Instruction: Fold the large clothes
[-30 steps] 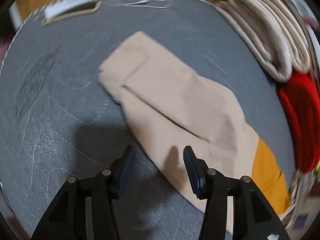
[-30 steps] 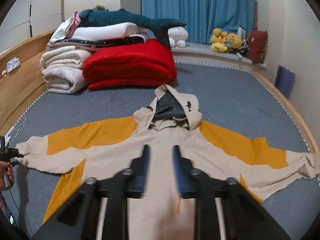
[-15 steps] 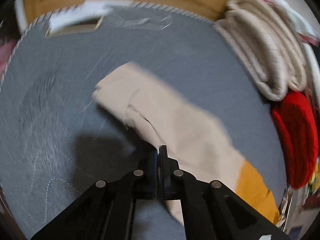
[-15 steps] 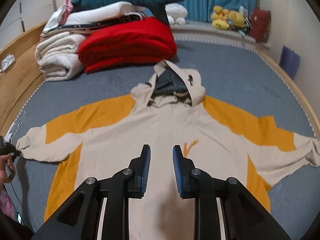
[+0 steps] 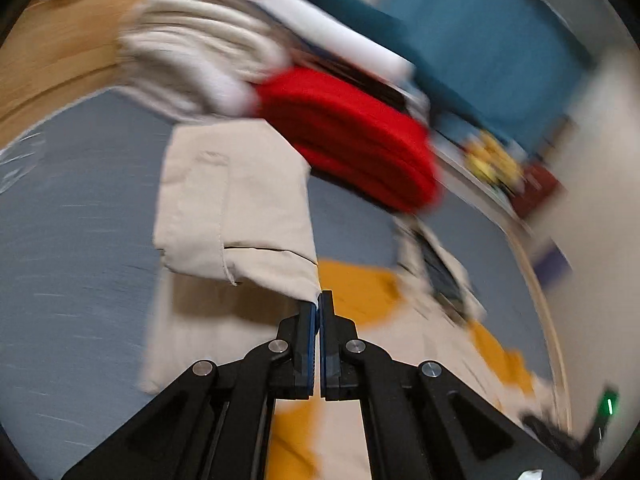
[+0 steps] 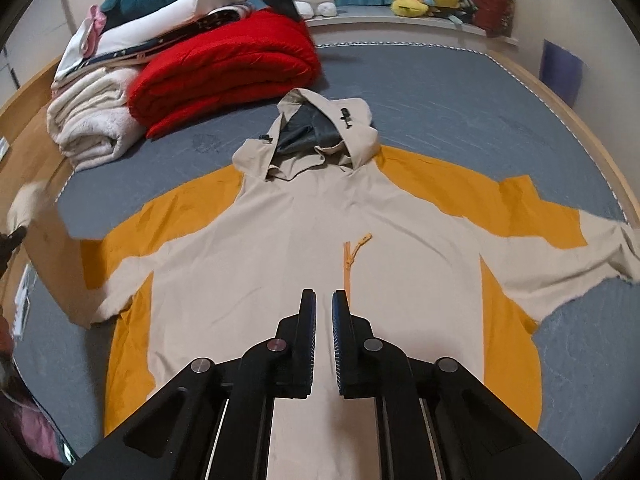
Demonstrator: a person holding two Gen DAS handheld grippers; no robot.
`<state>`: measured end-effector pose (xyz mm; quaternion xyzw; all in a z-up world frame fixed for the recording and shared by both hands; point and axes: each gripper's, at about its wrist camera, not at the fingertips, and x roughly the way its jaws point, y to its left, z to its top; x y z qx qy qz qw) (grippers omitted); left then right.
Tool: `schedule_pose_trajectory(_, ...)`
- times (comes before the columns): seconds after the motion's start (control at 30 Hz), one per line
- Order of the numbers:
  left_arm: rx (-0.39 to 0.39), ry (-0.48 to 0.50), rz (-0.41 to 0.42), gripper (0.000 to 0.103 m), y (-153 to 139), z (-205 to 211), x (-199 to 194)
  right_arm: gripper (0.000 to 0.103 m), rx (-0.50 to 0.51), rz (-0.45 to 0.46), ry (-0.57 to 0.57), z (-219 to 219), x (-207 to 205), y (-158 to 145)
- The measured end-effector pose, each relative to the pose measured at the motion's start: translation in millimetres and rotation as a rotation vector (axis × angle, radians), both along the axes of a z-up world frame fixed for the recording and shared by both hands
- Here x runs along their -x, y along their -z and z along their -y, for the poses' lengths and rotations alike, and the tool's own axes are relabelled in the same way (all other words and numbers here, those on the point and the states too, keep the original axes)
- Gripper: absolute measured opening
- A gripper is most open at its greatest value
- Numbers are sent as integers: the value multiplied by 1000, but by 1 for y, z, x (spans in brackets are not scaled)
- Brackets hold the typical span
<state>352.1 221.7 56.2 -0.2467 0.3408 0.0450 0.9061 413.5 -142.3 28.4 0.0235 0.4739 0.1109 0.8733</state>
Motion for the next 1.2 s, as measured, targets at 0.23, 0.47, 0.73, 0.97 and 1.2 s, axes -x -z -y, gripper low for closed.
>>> schedule_pose_trajectory(0.23,101,440,-230,11,39,135,-29,24,-45,-26,46,6,11,3)
schedule_pose_trajectory(0.47,114,335,-303,21,46,88,-34,35,-52,-42,31,1,8,9)
schedule_pose_trajectory(0.73,145,173,-373,20,63,20,-33,41,-136,-241,-9,-24,-1,59)
schedule_pose_trajectory(0.97,127,147,-383,20,64,10,-44,41,-175,-568,122,-23,7,150)
schedule_pose_trajectory(1.2,109,122,-393,20,68,0,-47,12,-156,-512,117,-37,9,143)
